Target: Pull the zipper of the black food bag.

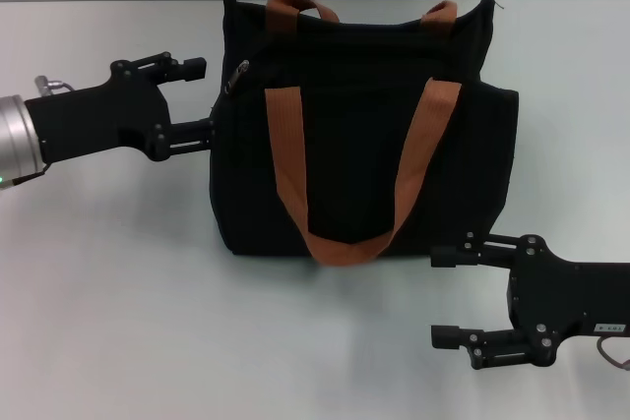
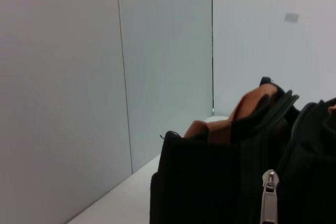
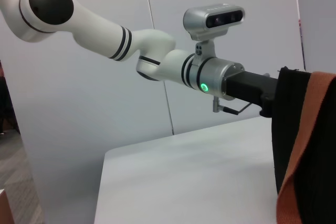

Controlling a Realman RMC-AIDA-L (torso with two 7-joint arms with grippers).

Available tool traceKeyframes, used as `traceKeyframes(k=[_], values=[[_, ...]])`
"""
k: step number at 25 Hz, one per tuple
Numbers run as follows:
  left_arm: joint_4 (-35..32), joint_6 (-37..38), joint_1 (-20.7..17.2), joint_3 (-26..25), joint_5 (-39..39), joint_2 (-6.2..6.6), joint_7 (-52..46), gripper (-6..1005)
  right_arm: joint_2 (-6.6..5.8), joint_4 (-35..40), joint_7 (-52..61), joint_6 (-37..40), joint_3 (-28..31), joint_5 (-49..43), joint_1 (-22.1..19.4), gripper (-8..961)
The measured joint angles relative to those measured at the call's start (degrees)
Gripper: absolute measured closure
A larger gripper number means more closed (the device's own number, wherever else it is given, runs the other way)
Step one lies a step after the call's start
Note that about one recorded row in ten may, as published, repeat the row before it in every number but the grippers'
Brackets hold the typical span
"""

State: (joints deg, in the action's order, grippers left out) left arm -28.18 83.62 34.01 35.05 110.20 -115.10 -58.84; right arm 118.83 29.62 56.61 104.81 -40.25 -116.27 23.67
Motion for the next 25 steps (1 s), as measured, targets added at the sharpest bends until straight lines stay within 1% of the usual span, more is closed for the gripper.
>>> traceKeyframes(k=[6,10,13,18,20,21,25], values=[[-0.14,-3.19,1.11,0.9,-0.12,-0.66,1.11,221,0.15,0.0,1.04,-0.05,0.0,0.0,0.53,167],[-0.4,-3.58,1.13,0.62,-0.32,-1.01,2.22,235,0.17,0.0,1.48,-0.06,0.0,0.0,0.88,171],[-1.76,-3.79,0.89,0.75,-0.35,-2.08,3.19,331,0.17,0.0,1.64,-0.18,0.0,0.0,1.41,174],[-1.76,-3.79,0.89,0.75,-0.35,-2.08,3.19,492,0.17,0.0,1.66,-0.22,0.0,0.0,1.69,179],[-1.98,-3.81,0.8,0.76,-0.35,-2.26,3.35,556,0.17,0.0,1.66,-0.23,0.0,0.0,1.79,182],[-2.16,-3.89,0.52,0.43,-0.39,-2.78,4.61,588,0.17,0.0,1.67,-0.22,0.0,0.0,1.82,183],[-2.16,-3.9,0.45,0.36,-0.47,-2.82,4.63,700,0.17,0.0,1.67,-0.22,-0.01,0.0,1.84,187]])
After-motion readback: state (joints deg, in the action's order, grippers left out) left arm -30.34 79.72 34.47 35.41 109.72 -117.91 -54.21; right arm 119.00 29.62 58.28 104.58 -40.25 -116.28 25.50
